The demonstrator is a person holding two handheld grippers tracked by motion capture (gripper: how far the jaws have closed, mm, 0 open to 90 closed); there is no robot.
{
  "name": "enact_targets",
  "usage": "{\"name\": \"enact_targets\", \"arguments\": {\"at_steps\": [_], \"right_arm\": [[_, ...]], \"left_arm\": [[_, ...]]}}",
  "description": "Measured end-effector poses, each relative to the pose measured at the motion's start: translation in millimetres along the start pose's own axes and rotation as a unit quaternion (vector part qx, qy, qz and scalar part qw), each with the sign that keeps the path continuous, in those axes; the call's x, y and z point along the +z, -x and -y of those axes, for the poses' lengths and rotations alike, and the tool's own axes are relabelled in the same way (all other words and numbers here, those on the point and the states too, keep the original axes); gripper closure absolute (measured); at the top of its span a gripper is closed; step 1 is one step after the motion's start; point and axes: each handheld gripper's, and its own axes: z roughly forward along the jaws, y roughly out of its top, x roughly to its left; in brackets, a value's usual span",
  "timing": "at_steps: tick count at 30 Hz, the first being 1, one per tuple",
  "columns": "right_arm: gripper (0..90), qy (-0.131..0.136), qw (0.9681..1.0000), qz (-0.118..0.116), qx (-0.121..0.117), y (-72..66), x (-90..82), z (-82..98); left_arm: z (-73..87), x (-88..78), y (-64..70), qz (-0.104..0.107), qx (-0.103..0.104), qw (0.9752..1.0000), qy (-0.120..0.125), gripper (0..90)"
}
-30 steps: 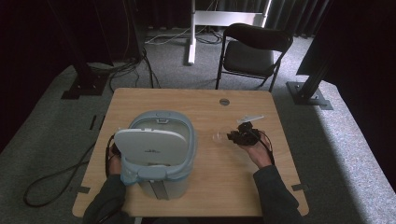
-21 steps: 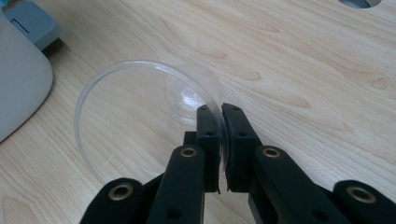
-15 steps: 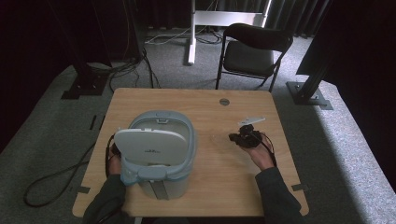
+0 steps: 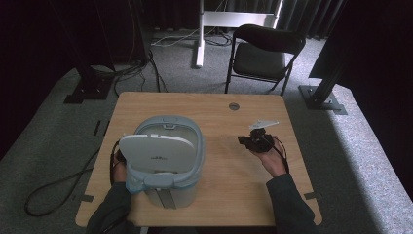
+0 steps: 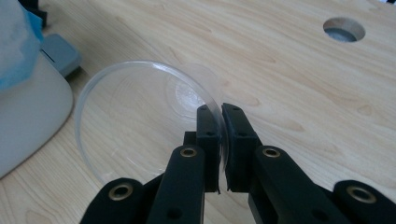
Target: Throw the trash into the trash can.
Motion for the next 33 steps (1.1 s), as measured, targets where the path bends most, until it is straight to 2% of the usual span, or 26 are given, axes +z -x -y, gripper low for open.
{"name": "enact_targets", "arguments": {"at_steps": [23,33], "right_arm": [[85.9,0.039,0.9989,-0.011,-0.023,-17.1,-16.8,-25.4],[85.9,0.05,0.9983,-0.012,-0.026,-18.7,-22.4,-33.5]], "left_arm": [[0.0,0.0,0.0,0.0,0.0,1.0,0.0,36.2],[0.0,0.0,0.0,0.0,0.0,1.0,0.0,36.2]]}}
